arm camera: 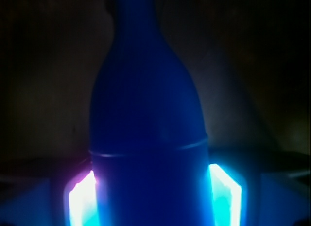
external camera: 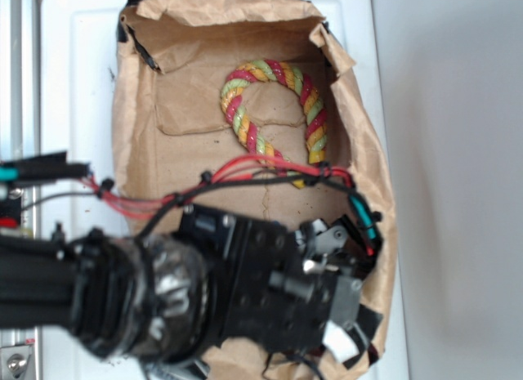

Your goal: Grab the blue bottle.

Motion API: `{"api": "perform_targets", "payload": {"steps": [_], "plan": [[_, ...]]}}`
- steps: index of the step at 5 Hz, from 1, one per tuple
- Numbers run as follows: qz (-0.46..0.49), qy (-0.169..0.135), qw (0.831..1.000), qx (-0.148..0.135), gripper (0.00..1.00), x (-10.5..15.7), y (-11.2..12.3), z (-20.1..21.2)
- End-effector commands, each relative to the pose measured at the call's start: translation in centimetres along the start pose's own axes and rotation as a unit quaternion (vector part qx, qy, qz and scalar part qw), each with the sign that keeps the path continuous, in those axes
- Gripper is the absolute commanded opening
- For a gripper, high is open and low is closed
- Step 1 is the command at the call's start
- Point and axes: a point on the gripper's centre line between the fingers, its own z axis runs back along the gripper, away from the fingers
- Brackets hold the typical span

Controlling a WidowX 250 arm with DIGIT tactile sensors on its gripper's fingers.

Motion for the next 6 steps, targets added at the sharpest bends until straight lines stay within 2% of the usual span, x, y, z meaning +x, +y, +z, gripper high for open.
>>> {"api": "perform_targets", "payload": {"steps": [1, 2, 3, 4, 5, 6], "plan": [[0.153, -0.057, 0.985, 0.059, 0.0, -3.6, 7.2, 9.5], [0.177, -0.048, 0.981, 0.063, 0.0, -5.2, 7.4, 12.9], [0.174, -0.031, 0.981, 0.081, 0.0, -5.3, 5.4, 15.4], [0.19, 0.017, 0.976, 0.109, 0.0, -5.4, 3.1, 17.5], [0.196, 0.042, 0.974, 0.108, 0.0, -6.3, 2.7, 18.2], [0.2, 0.041, 0.972, 0.116, 0.0, -7.0, 2.4, 17.5]]}}
